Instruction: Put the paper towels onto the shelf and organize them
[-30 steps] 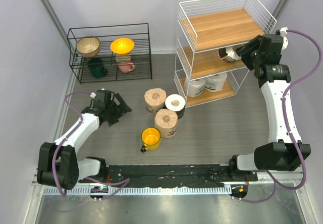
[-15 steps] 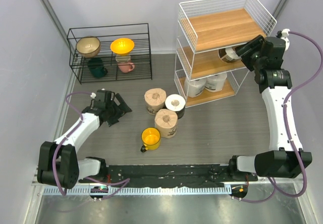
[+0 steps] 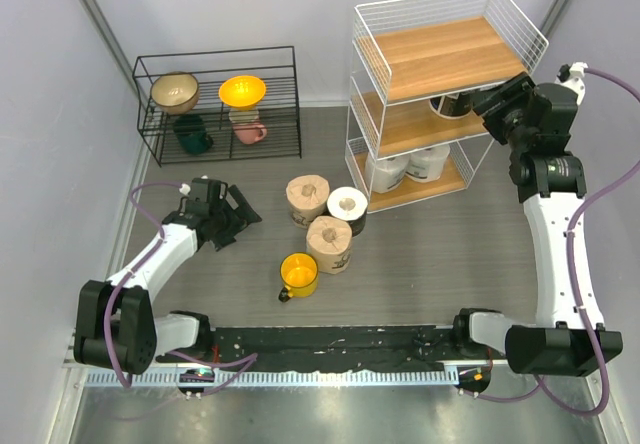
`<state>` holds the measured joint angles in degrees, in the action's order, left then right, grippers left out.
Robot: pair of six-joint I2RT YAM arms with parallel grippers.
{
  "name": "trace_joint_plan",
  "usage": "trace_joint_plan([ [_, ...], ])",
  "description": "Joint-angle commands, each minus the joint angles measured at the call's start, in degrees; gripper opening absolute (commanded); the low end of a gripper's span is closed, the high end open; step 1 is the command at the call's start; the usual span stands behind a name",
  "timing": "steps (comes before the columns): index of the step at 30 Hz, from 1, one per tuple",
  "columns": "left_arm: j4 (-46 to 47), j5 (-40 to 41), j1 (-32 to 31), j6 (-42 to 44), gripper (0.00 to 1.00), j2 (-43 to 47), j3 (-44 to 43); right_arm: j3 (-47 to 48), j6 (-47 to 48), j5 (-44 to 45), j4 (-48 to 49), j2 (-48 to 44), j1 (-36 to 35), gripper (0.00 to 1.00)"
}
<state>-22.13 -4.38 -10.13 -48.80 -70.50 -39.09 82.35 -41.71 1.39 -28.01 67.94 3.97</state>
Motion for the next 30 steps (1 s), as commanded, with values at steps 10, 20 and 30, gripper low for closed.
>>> trace_joint_plan([
  [10,0.6,-0.89,-0.24,1.16,0.96,0.01,-0.99,-11.65,0.15,-12.1,1.99,-13.86,-0.45,0.66],
  [20,0.16,-0.36,-0.33,1.25,0.95,-0.08,-1.6,-27.23,-7.24,-14.05,-3.01,-26.37,-6.22,0.8],
  [30,-1.16,0.95,-0.24,1.42,0.95,1.07,-2.04,-33.73,-15.84,15.65,4.87,-14.78,-43.83,0.8],
])
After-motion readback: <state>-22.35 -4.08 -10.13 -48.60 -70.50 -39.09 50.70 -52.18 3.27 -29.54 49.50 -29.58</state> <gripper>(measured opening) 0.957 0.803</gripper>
